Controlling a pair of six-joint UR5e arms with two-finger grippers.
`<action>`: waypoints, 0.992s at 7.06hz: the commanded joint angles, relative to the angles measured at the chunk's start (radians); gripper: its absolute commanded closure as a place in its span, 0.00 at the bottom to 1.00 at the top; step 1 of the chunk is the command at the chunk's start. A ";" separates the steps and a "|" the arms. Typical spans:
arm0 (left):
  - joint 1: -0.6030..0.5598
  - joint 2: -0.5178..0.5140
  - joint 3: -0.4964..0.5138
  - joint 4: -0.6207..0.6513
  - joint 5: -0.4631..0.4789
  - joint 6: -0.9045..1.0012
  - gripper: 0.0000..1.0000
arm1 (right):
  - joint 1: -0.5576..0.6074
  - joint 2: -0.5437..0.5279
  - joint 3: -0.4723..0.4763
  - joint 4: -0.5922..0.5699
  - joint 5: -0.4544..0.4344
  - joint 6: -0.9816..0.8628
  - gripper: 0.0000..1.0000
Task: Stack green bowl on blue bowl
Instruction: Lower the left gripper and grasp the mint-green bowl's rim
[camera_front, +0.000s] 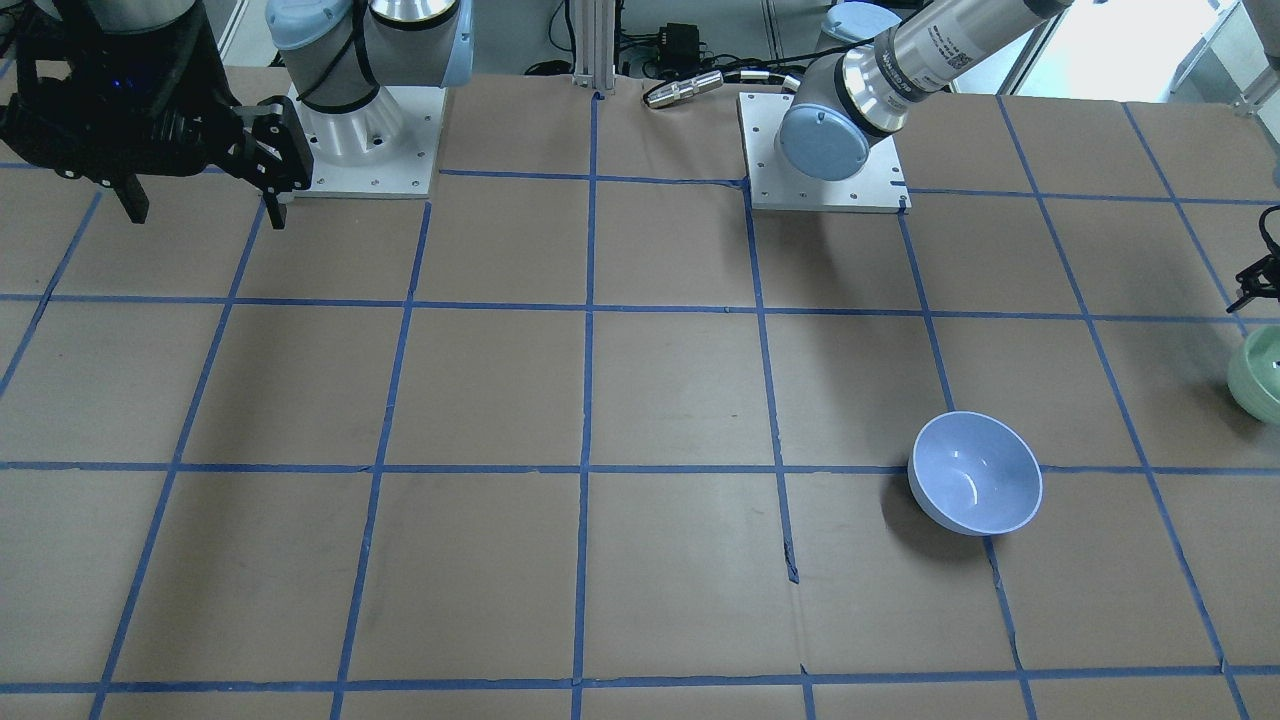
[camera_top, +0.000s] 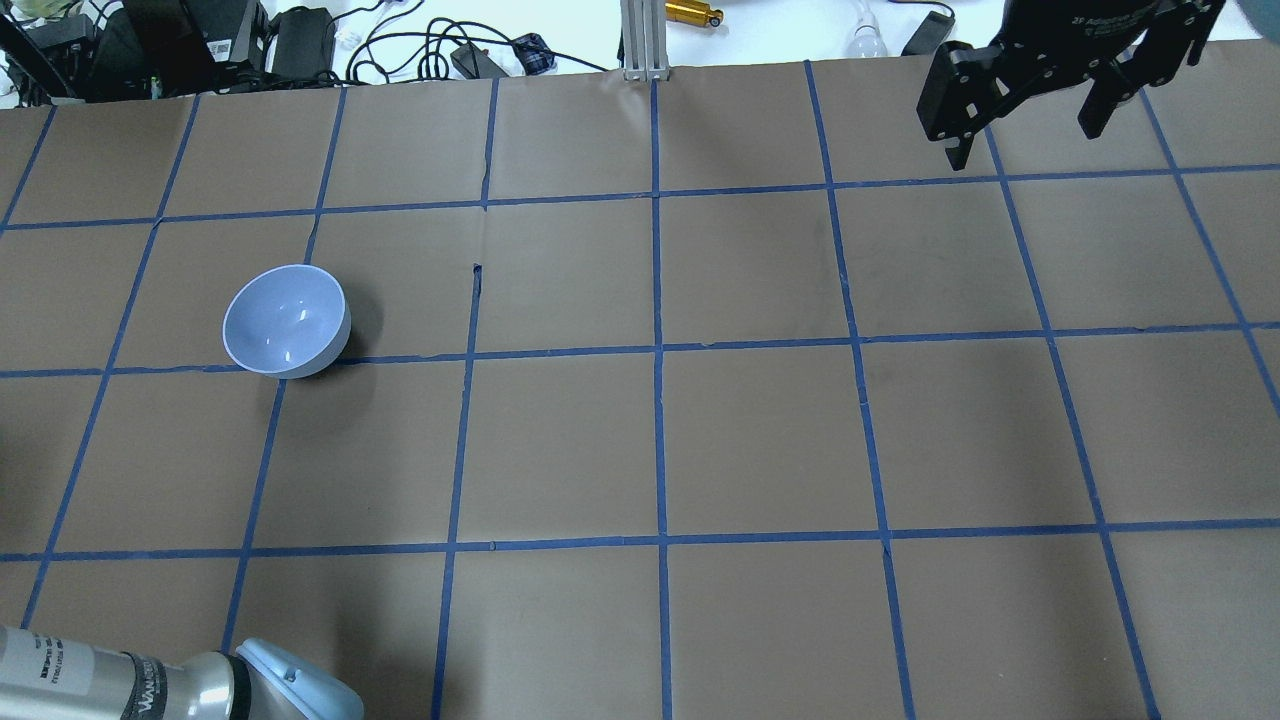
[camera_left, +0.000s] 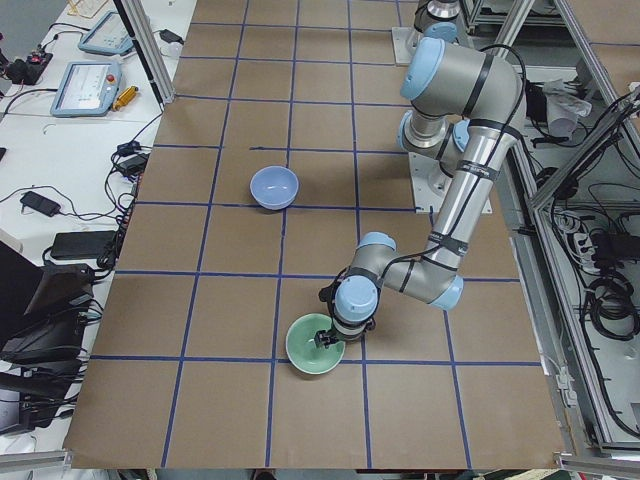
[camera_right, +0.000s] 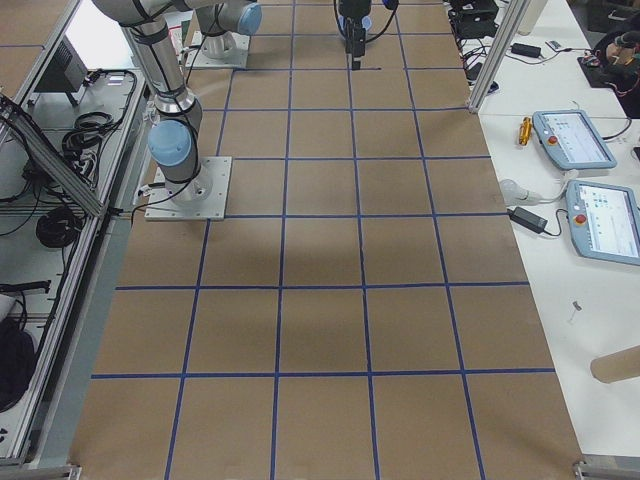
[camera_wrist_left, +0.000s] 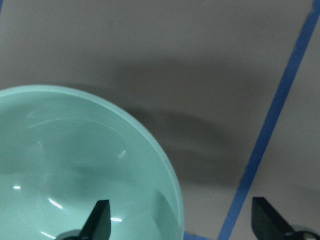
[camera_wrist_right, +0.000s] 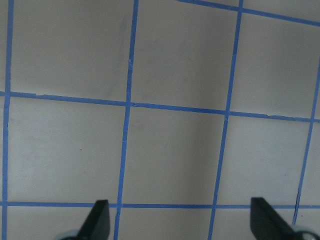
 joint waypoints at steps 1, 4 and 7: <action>0.000 -0.017 0.000 0.017 -0.002 0.002 0.00 | 0.000 0.000 0.000 0.000 0.000 0.000 0.00; 0.002 -0.024 0.000 0.019 -0.008 0.002 0.03 | 0.001 0.000 0.000 0.000 0.000 0.000 0.00; 0.002 -0.024 0.001 0.019 0.001 0.003 0.97 | 0.000 0.000 0.000 0.000 0.000 0.000 0.00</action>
